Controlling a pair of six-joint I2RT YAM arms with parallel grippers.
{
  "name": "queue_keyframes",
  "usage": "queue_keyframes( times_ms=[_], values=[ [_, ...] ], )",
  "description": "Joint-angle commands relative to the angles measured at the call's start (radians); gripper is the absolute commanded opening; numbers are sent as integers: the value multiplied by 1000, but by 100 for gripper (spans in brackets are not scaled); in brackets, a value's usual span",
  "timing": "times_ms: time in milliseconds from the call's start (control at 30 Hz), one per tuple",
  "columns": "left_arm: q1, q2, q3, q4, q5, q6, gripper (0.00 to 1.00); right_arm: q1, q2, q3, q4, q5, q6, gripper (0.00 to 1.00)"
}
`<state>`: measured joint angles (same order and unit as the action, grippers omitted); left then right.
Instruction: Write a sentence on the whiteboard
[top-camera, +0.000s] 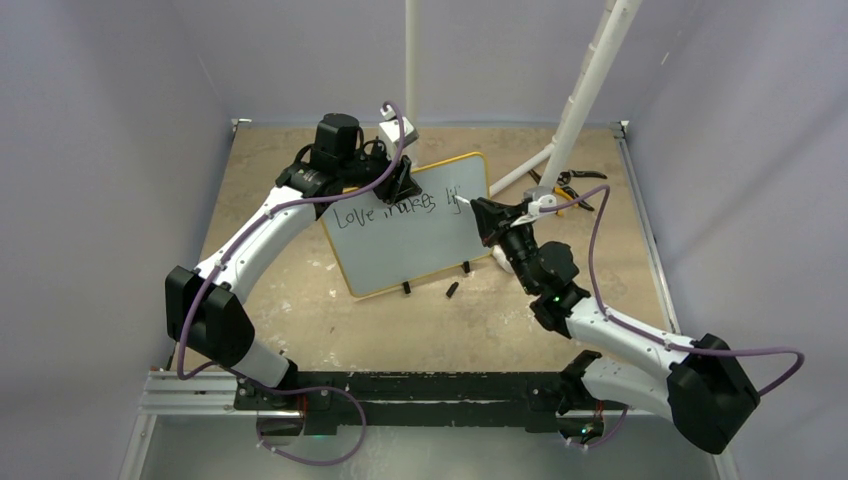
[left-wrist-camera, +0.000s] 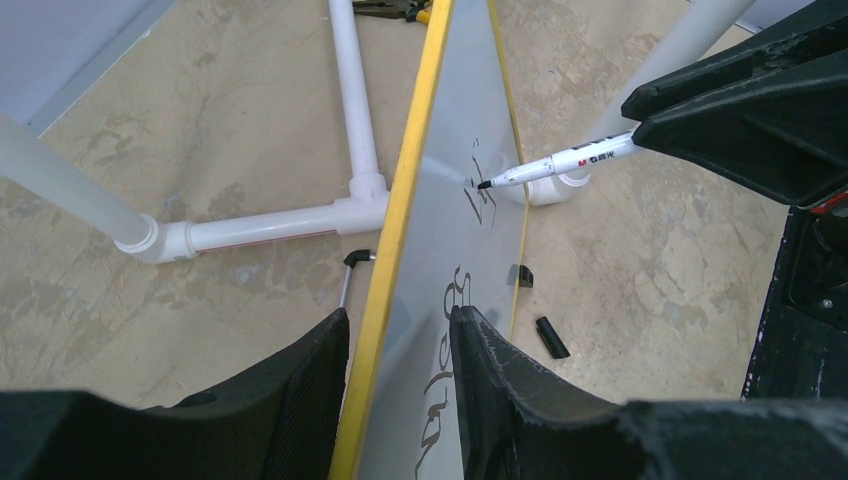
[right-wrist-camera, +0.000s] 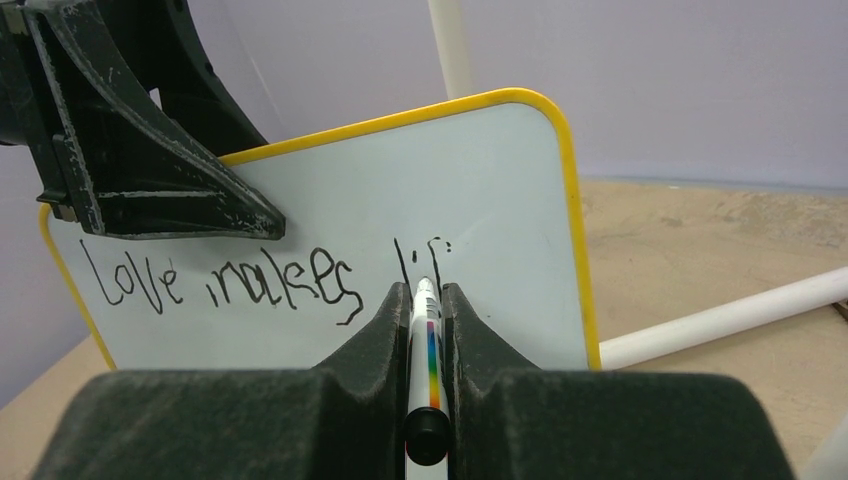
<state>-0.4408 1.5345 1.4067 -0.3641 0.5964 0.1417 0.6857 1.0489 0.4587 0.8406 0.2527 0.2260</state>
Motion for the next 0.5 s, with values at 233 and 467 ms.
queue_keyframes(
  times_ms=[233,467],
  values=[
    [-3,-5,-26,-47,26,-14,0,-5,18,42,32,52,-15,0],
    [-3,-5,-27,-47,24,-14,0,-6,3,32,33,76,-14,0]
  ],
)
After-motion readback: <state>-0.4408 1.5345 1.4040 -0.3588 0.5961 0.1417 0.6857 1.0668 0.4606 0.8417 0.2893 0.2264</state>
